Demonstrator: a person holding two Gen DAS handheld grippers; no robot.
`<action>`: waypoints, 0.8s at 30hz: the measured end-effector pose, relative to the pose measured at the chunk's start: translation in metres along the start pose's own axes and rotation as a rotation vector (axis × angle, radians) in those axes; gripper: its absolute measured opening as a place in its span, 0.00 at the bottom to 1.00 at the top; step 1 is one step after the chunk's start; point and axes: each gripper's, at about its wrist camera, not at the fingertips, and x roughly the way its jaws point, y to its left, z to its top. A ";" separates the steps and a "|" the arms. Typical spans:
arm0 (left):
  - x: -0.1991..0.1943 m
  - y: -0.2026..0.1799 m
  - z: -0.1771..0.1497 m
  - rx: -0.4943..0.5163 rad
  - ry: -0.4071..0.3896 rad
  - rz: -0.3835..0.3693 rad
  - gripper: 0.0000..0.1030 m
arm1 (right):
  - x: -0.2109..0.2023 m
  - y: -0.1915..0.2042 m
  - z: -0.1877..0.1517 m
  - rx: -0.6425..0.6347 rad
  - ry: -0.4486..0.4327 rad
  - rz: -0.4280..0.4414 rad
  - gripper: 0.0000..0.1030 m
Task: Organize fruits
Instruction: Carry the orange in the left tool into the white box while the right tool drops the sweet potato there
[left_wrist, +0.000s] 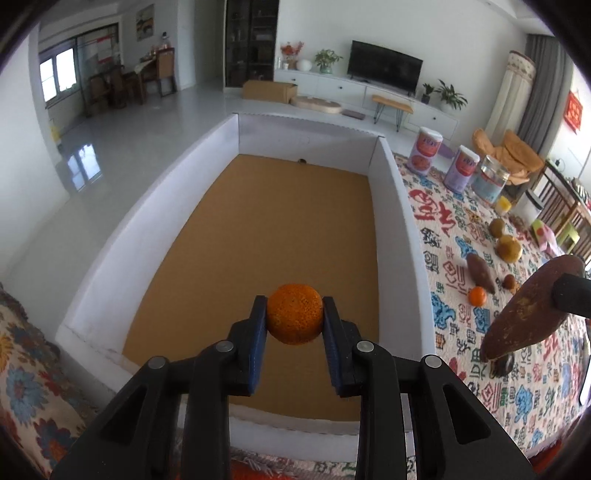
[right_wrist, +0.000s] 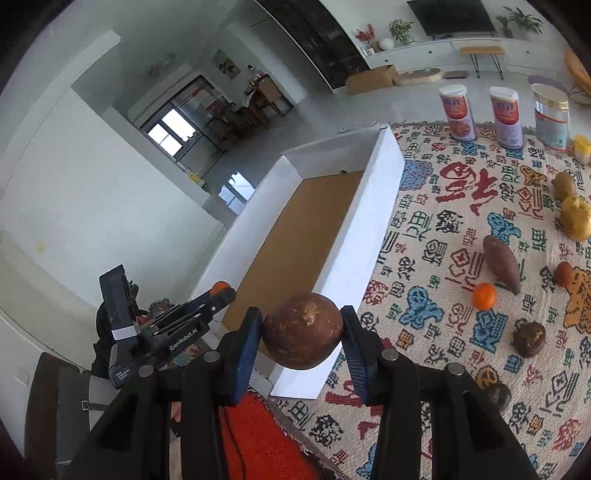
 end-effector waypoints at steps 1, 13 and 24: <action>0.005 0.003 -0.004 0.004 0.013 0.014 0.28 | 0.023 0.019 0.002 -0.032 0.032 0.011 0.42; -0.007 -0.004 -0.009 0.022 -0.083 0.065 0.79 | 0.110 0.048 0.005 -0.137 0.067 -0.184 0.46; 0.009 -0.120 -0.013 0.341 -0.207 0.050 0.87 | -0.058 -0.138 -0.083 -0.054 -0.135 -0.619 0.81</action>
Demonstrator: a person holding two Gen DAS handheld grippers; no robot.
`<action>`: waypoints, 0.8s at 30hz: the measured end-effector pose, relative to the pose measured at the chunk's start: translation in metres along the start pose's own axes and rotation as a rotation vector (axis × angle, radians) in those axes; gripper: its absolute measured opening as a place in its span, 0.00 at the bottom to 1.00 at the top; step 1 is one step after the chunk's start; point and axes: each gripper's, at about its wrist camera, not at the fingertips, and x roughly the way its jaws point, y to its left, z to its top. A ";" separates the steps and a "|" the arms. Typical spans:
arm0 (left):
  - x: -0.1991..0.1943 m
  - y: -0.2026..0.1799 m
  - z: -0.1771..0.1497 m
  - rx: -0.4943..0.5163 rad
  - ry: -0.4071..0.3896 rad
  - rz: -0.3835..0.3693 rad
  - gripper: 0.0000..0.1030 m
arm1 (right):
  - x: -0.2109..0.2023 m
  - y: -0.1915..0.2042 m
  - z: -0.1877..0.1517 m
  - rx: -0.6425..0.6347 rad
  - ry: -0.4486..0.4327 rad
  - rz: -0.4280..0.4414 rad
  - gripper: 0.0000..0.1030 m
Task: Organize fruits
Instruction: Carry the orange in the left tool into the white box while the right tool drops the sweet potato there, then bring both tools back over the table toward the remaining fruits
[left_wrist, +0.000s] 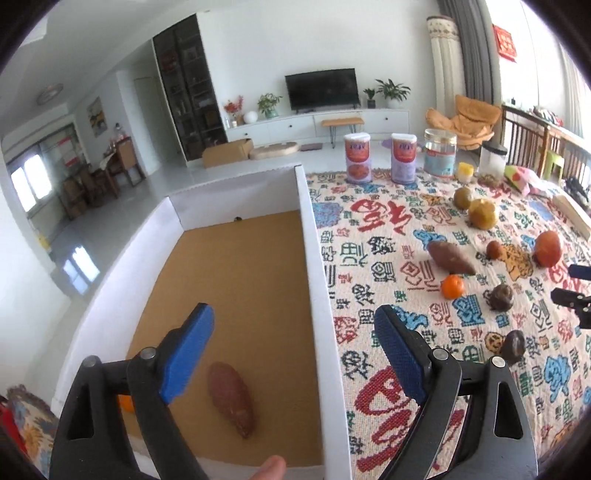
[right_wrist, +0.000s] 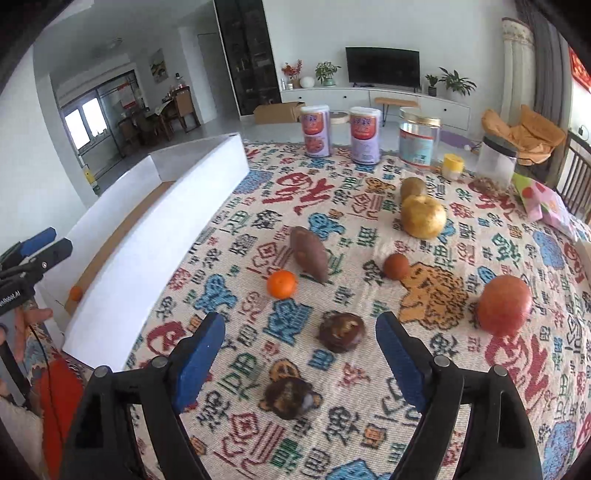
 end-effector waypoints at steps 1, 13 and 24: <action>0.006 -0.004 -0.002 0.010 0.031 0.014 0.87 | 0.003 -0.029 -0.016 0.006 0.022 -0.075 0.81; -0.014 0.009 -0.021 -0.097 0.062 0.051 0.87 | -0.005 -0.220 -0.100 0.233 0.078 -0.337 0.92; -0.032 -0.116 -0.031 -0.179 0.075 -0.367 0.93 | 0.033 -0.258 -0.061 0.303 0.083 -0.351 1.00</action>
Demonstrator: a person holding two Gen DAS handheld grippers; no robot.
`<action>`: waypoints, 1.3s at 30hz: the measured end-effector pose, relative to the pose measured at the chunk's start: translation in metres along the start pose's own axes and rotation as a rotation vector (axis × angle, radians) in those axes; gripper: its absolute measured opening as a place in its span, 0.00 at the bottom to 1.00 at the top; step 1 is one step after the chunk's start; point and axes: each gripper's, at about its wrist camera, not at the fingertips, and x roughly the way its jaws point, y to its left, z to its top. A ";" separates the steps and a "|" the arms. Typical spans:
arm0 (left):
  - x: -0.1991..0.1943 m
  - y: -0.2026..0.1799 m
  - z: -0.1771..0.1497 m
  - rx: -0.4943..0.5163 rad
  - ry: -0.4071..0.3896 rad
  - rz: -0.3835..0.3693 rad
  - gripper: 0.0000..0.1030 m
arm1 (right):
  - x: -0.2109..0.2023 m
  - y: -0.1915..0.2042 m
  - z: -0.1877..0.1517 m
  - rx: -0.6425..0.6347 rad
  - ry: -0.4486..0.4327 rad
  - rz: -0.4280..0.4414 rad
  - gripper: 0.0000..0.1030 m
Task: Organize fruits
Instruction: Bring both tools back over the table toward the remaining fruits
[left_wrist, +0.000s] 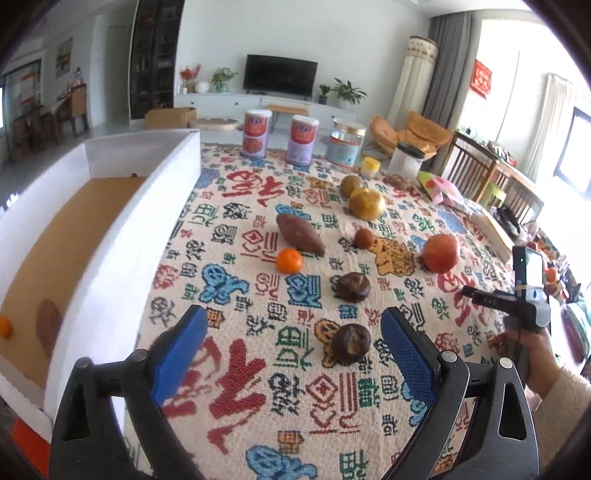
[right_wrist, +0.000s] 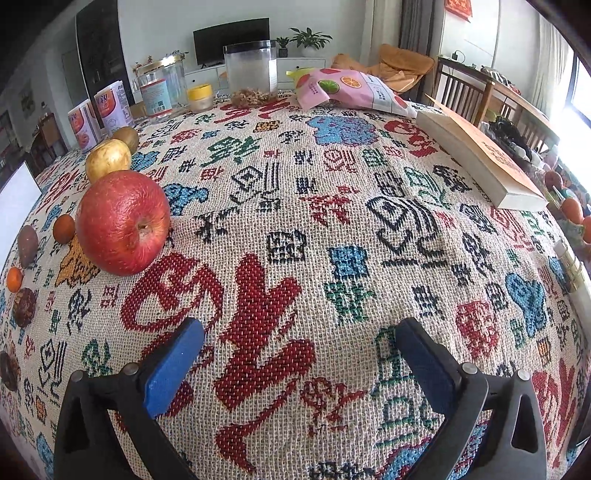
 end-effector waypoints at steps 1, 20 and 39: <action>0.016 -0.002 -0.007 0.004 0.028 0.017 0.93 | 0.000 0.001 0.000 -0.001 -0.001 -0.005 1.00; 0.073 0.033 -0.038 -0.043 0.070 0.057 0.93 | -0.002 0.001 -0.003 0.011 -0.001 -0.006 1.00; 0.073 0.032 -0.038 -0.042 0.043 0.048 0.93 | -0.003 0.001 -0.003 0.011 -0.001 -0.006 1.00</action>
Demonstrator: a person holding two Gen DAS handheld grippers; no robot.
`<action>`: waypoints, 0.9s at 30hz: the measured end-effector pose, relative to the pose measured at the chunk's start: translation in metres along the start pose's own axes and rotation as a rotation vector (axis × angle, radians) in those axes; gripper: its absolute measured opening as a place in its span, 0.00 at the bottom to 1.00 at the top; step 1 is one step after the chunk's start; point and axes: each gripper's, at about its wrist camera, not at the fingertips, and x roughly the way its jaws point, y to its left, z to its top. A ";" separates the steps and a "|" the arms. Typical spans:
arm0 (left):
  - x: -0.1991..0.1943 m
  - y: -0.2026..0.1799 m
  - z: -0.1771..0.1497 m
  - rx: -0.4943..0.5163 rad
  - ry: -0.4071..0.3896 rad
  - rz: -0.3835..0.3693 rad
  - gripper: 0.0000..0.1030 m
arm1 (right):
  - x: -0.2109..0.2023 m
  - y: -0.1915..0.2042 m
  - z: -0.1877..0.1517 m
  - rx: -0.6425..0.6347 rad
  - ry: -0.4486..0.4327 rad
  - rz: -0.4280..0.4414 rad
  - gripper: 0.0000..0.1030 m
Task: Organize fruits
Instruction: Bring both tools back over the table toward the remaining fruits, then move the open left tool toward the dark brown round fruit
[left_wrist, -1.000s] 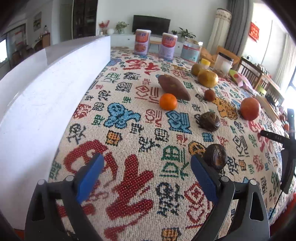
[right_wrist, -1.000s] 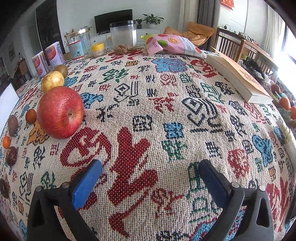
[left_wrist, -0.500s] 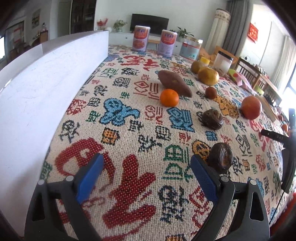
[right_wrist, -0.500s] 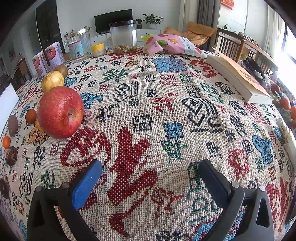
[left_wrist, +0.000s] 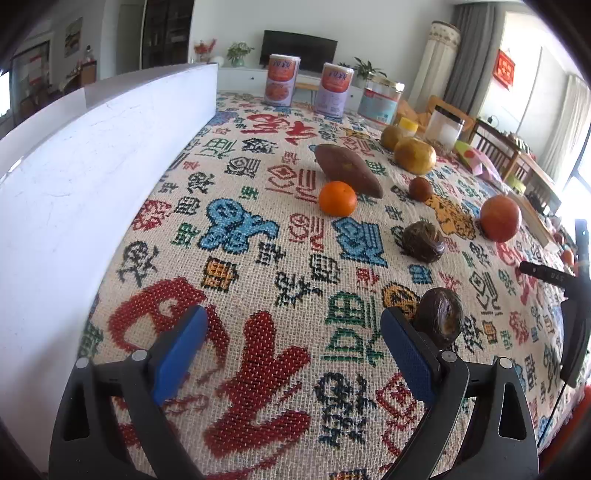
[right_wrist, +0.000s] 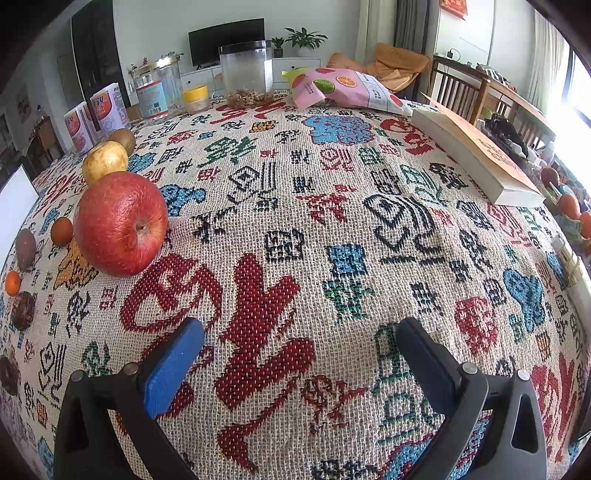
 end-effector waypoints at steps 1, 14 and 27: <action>0.000 0.000 0.000 -0.001 -0.002 0.000 0.93 | 0.000 0.000 0.000 0.000 0.000 0.000 1.00; -0.001 0.001 0.000 -0.008 -0.008 -0.005 0.93 | 0.000 0.000 0.000 0.000 0.000 0.000 1.00; 0.000 0.001 0.000 -0.012 -0.008 -0.010 0.93 | 0.000 0.000 0.000 0.000 0.000 0.000 1.00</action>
